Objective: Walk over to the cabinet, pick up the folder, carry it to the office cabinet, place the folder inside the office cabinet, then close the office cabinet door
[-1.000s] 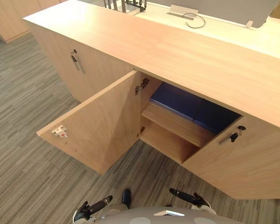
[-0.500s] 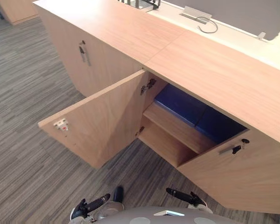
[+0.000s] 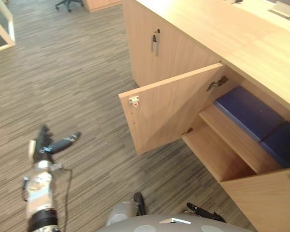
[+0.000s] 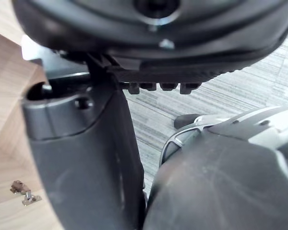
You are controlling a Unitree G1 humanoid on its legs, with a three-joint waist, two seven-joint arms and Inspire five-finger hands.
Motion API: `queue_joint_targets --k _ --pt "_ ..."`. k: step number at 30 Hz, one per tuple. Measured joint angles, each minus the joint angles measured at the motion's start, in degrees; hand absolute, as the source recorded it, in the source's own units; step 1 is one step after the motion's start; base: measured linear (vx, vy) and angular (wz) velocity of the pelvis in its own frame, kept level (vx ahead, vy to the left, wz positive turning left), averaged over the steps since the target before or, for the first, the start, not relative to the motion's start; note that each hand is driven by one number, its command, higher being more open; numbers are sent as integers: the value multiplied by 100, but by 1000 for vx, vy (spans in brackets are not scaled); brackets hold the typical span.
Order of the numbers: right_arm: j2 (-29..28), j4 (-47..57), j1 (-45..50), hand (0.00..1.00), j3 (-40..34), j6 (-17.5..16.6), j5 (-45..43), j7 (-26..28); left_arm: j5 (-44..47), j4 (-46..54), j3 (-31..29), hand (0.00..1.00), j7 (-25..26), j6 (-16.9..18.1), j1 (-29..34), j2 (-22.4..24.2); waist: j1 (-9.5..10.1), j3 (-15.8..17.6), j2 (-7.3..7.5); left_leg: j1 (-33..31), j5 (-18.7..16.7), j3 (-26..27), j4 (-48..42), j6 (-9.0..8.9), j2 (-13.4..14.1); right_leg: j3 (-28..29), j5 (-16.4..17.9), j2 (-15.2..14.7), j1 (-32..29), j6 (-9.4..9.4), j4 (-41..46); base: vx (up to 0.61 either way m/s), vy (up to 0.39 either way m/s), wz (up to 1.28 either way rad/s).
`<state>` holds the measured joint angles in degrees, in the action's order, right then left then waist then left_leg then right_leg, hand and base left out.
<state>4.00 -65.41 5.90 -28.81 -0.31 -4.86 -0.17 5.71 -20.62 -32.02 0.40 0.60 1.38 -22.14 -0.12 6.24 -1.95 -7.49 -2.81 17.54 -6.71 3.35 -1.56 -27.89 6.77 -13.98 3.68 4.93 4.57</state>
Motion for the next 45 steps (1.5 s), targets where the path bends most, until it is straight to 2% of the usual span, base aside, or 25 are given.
queue_joint_targets --k 2,5,7,11,17,19,21,22,25,29,30,32,35,36,39,40,41,43,45 --pt "7 6 3 100 -170 0 -4 33 -232 64 -87 100 94 -70 -67 -386 23 -73 -81 250 420 -32 757 -41 -106 5 -165 37 -61 121 -103 -31 -4 9" --pt "-20 39 4 100 -241 -4 -11 41 -532 113 -19 100 100 -73 -262 -676 64 -103 -143 379 676 -5 1185 -106 -63 109 -232 150 -102 214 -190 -41 -51 -13" --pt "-34 47 8 100 -245 -3 -15 84 -818 114 134 100 90 -77 -369 -744 73 -125 -148 453 666 133 1191 -148 22 256 -230 221 -113 192 -190 -46 -73 -43" --pt "-46 66 32 100 -195 -3 -12 177 -1594 149 942 100 24 -80 -725 -813 46 -168 -148 560 624 471 1193 -221 164 650 -302 364 -177 75 -292 -21 -43 -49" --pt "-163 58 236 100 -228 -3 -26 220 -2236 274 2097 100 -72 -55 -1286 -814 -168 -207 -72 665 550 857 1191 -327 246 1045 -353 481 -269 20 -365 16 -13 -37" --pt "-164 66 240 100 -257 -6 -39 244 -2618 305 2362 100 -69 -55 -1345 -820 -187 -205 -64 748 516 1005 1190 -376 263 1227 -361 496 -280 7 -373 40 -5 -44" --pt "-166 64 256 100 -274 -6 -27 253 -2989 298 2612 100 -66 -61 -1364 -1023 -191 -206 -65 812 493 1083 1188 -409 282 1295 -356 511 -271 -1 -374 44 -17 -27" --pt "-166 63 269 100 -305 -5 2 258 -3229 290 2963 100 -60 -59 -1425 -1200 -168 -208 -65 811 487 1097 1182 -419 298 1290 -350 523 -274 -11 -374 0 0 0" --pt "-164 61 269 100 -358 -7 19 270 -3727 99 3505 100 -34 -55 -1609 -1273 -175 -211 -61 817 479 1117 1173 -430 310 1291 -351 531 -274 -14 -371 12 -14 -1" --pt "-174 94 261 100 -432 -42 181 351 -4413 -291 4830 100 -43 83 -1973 -1594 -294 -212 -58 815 456 1323 1169 -449 312 1458 -431 530 -392 -85 -373 -19 14 -25" --pt "-169 118 264 100 -420 -83 246 359 -4481 -297 5209 100 -27 318 -1982 -1871 -302 -212 -59 816 445 1416 1169 -447 305 1567 -470 527 -450 -85 -369 -36 31 -39" --pt "-150 155 260 100 -368 -164 659 376 -4710 -268 5859 100 -8 610 -2014 -2095 -339 -214 -53 822 408 1531 1167 -427 296 1612 -565 518 -510 -76 -374 -70 35 -32" --pt "-26 277 260 100 -148 -243 1380 520 -4876 105 6471 100 -108 812 -2015 -2257 -419 -229 -2 818 311 1682 1168 -421 244 1725 -641 476 -618 -40 -368 -104 57 -32" --pt "50 349 257 100 10 -307 1638 607 -4921 361 6768 100 -181 974 -2015 -2281 -550 -231 1 819 293 1718 1170 -411 206 1742 -668 434 -638 3 -365 -92 56 -24" --pt "133 491 263 100 156 -397 2188 802 -4893 617 7042 100 -247 978 -1950 -2183 -706 -223 13 832 252 1825 1170 -361 155 1836 -708 387 -676 28 -368 -67 46 -18" --pt "230 582 265 100 378 -429 2419 931 -4892 773 7151 100 -293 979 -1871 -2068 -826 -220 36 842 238 1846 1168 -340 134 1859 -722 369 -677 38 -372 -34 23 -12" --pt "248 607 269 100 416 -435 2488 965 -4889 803 7197 100 -309 981 -1870 -2035 -845 -221 38 844 235 1848 1167 -337 131 1860 -722 366 -677 39 -372 -13 10 -7" --pt "431 800 281 100 738 -564 2963 1169 -4881 1086 7466 100 -440 1099 -1696 -1735 -999 -218 44 858 207 1876 1163 -321 107 1866 -724 346 -676 39 -373 18 0 -8" --pt "592 915 295 100 914 -658 3280 1364 -4882 1234 7864 100 -602 1350 -1596 -1424 -1036 -212 47 894 184 1935 1159 -339 104 1872 -725 346 -673 37 -373 44 -14 -17"
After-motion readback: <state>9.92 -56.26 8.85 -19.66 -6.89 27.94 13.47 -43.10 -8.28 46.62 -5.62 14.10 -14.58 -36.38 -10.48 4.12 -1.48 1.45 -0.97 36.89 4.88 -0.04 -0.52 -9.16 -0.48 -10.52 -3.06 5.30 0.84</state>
